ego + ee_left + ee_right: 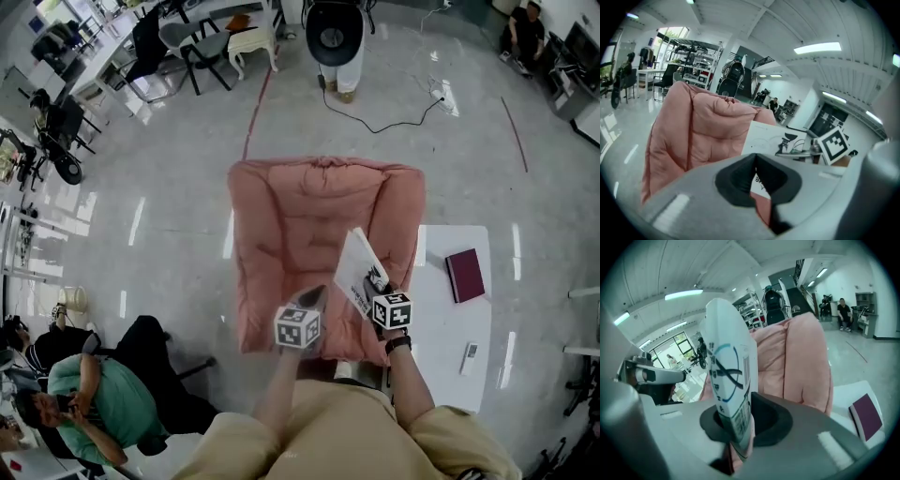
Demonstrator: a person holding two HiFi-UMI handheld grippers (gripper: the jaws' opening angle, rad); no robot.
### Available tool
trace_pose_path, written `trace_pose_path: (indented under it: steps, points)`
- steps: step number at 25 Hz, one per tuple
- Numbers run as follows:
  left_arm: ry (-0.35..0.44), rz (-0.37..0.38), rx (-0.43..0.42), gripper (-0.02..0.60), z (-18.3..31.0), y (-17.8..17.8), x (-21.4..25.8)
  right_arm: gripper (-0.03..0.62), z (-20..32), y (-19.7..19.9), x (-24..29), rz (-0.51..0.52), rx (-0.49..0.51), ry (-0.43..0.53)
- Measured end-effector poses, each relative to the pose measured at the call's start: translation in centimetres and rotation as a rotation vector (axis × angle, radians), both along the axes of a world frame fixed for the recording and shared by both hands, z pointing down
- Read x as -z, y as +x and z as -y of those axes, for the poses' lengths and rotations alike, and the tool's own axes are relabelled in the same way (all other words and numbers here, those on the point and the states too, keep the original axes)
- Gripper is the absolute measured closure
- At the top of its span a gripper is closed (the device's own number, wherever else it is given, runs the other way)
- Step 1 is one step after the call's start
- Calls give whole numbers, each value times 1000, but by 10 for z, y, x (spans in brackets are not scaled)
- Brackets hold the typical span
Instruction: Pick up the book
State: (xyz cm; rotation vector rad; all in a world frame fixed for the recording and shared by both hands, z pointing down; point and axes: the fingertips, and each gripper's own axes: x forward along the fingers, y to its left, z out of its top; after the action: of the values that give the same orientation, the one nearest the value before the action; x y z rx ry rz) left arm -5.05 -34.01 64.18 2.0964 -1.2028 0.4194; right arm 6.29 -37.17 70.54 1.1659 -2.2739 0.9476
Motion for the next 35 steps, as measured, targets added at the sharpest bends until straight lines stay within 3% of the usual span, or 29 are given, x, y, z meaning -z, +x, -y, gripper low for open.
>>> trace_pose_path:
  steps: [8, 16, 22, 28, 35]
  points:
    - [198, 39, -19, 578, -9, 19, 69, 546, -20, 30, 113, 70, -173, 241]
    - [455, 37, 12, 578, -29, 31, 179, 546, -54, 50, 242, 94, -230, 519]
    - [654, 103, 20, 578, -66, 31, 255, 546, -101, 51, 321, 69, -222, 709]
    - [730, 55, 42, 578, -103, 33, 299, 546, -146, 47, 371, 47, -199, 817]
    - [756, 55, 64, 578, -144, 21, 303, 546, -185, 36, 378, 54, -193, 840]
